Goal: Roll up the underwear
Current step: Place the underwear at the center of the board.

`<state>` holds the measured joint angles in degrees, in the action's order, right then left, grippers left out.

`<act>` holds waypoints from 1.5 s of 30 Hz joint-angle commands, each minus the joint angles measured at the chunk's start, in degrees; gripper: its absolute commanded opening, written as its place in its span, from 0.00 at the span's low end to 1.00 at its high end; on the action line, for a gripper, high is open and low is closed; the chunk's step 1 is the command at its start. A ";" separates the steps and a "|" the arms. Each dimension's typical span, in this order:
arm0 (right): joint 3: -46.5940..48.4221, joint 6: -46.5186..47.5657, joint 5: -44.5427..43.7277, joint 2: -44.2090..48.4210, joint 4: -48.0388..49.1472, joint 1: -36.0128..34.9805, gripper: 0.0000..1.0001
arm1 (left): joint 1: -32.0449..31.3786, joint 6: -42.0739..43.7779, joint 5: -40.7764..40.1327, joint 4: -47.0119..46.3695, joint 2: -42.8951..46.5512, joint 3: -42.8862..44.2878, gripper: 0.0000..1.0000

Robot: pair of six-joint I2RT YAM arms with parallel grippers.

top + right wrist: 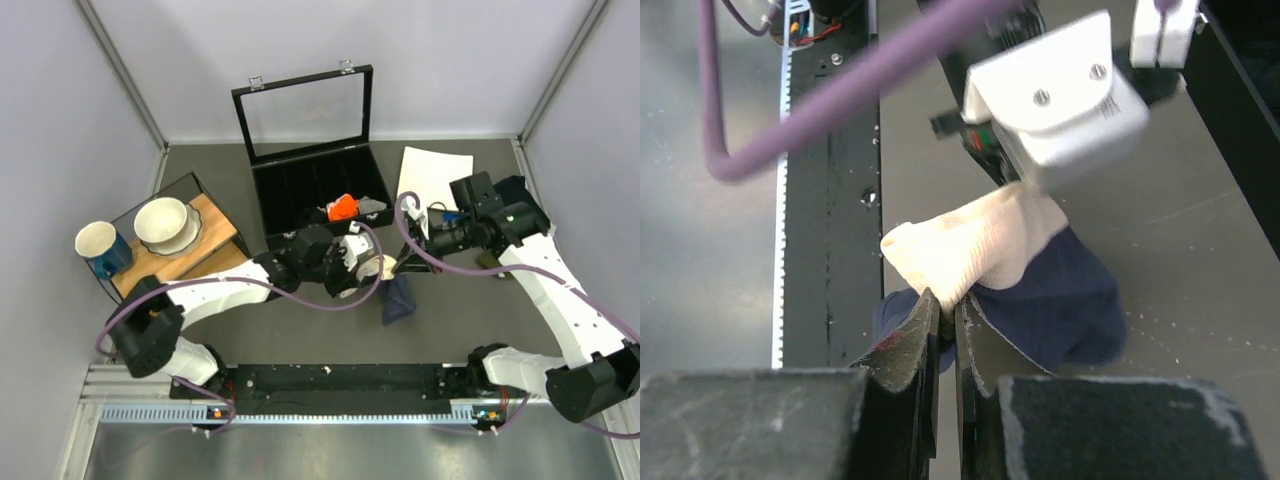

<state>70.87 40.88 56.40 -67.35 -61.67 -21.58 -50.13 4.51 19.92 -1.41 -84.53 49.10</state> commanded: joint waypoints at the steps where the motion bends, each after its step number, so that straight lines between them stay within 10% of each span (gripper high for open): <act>1: 1.81 0.93 -0.86 4.51 -0.90 0.40 0.00 | 0.47 -3.19 5.20 12.02 11.04 4.15 0.00; 13: -2.48 13.89 16.28 10.58 -9.72 -1.36 0.00 | 0.47 -13.74 26.30 37.62 25.56 11.98 0.00; 20: -13.20 -7.90 10.15 3.38 16.98 2.68 0.00 | 7.20 -8.30 28.51 37.54 7.42 12.68 0.04; 26: -14.99 -20.14 -12.78 -15.12 39.33 9.71 0.06 | 17.68 -4.95 15.87 44.11 -21.78 35.29 0.20; 30: -7.51 -21.45 -23.07 -22.99 35.92 11.30 0.38 | 18.14 -4.87 4.71 47.81 -30.16 46.34 0.46; 36: -9.34 -15.33 -26.97 -15.03 36.01 11.48 0.61 | 18.14 -0.93 -7.96 45.54 -17.45 41.18 0.52; 41: -14.52 10.11 -3.35 -7.72 19.35 7.98 0.61 | 18.14 3.74 -13.32 40.28 4.51 27.07 0.56; 45: -24.26 30.71 -12.32 -4.19 13.86 -7.12 0.68 | 18.31 1.30 -17.36 30.61 22.53 12.63 0.92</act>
<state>55.09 48.07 43.92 -73.52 -36.84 -16.69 -31.94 5.72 8.86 37.71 -75.31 72.79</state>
